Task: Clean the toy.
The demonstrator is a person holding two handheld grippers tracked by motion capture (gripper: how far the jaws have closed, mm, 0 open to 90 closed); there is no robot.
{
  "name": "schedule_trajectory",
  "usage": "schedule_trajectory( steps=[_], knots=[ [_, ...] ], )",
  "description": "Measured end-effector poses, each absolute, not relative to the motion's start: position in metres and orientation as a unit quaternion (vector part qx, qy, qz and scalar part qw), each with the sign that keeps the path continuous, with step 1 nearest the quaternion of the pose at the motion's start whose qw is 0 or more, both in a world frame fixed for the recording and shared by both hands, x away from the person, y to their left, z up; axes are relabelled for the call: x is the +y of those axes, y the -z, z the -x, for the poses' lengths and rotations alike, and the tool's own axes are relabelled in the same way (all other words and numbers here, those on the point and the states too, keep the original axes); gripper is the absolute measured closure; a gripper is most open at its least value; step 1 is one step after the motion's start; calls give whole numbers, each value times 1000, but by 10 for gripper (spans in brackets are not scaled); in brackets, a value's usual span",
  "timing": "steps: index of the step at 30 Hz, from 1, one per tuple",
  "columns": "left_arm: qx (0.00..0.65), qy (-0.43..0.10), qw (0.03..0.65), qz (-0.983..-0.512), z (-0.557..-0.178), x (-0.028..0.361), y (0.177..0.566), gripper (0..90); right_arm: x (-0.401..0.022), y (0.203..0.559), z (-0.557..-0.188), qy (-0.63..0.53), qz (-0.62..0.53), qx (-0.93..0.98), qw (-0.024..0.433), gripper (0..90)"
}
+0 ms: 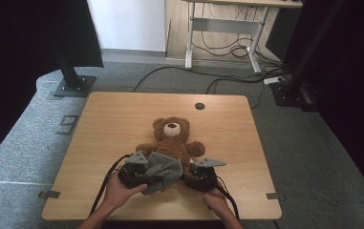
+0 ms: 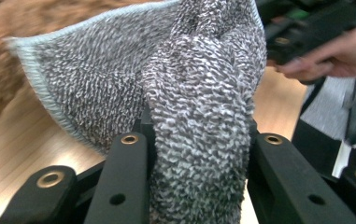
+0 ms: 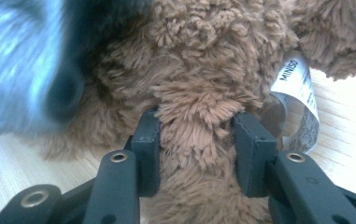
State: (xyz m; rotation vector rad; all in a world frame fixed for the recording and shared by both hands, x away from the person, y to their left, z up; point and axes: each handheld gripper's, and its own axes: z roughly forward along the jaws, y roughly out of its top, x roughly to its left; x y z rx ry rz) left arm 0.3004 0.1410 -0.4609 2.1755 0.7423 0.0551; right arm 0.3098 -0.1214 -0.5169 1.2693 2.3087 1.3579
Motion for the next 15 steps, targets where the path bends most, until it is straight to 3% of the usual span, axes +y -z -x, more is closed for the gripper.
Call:
schedule_trajectory(
  steps=[8, 15],
  knots=[
    [292, -32, 375, -879, -305, 125, 470, 673, -123, 517, -309, -458, -428, 774, 88, 600],
    [316, -35, 374, -871, -315, 134, 476, 679, -121, 518, -308, -457, -423, 777, 90, 634]
  ],
)
